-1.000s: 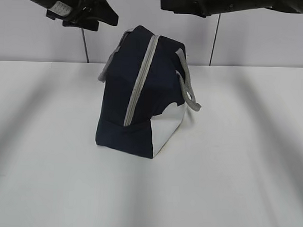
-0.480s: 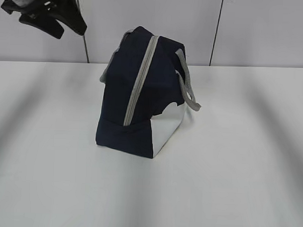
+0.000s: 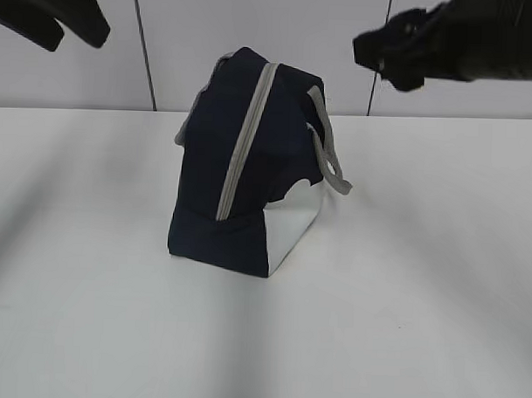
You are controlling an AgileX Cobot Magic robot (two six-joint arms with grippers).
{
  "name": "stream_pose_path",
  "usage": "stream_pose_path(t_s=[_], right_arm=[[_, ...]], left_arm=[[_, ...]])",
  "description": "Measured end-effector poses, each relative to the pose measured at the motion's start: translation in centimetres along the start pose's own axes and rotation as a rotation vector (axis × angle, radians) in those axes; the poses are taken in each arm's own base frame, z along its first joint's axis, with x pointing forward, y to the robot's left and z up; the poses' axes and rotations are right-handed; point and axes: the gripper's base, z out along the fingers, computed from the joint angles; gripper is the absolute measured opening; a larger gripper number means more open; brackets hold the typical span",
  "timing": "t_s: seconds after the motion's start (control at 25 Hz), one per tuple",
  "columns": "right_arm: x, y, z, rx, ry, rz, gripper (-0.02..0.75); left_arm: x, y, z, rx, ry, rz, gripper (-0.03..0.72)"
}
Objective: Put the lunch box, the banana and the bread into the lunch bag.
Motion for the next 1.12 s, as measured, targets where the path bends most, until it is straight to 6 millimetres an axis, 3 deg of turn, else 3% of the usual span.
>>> stream_pose_path(t_s=[0.28,0.56,0.8,0.92,1.12], right_arm=[[4.4,1.7,-0.6,0.116,0.116,-0.13,0.48],[7.9,1.1,-0.7,0.237,0.241,-0.129,0.479],[11.5,1.6,-1.1,0.284,0.537,-0.039,0.479],[10.8,3.9,-2.0,0.169,0.62,-0.046,0.479],[6.3,5.9,-5.4,-0.026,0.637,-0.034,0.479]], left_arm=[[7.0,-2.0,-2.9,0.02,0.027,-0.006,0.409],[15.1,-2.0,-5.0,0.03,0.001,-0.007,0.406],[20.3,-2.2,-7.9,0.038,-0.111,0.014,0.406],[22.1,-2.3,-9.0,0.041,-0.146,0.026,0.406],[24.0,-2.4,-10.6,0.044,-0.203,0.044,0.405]])
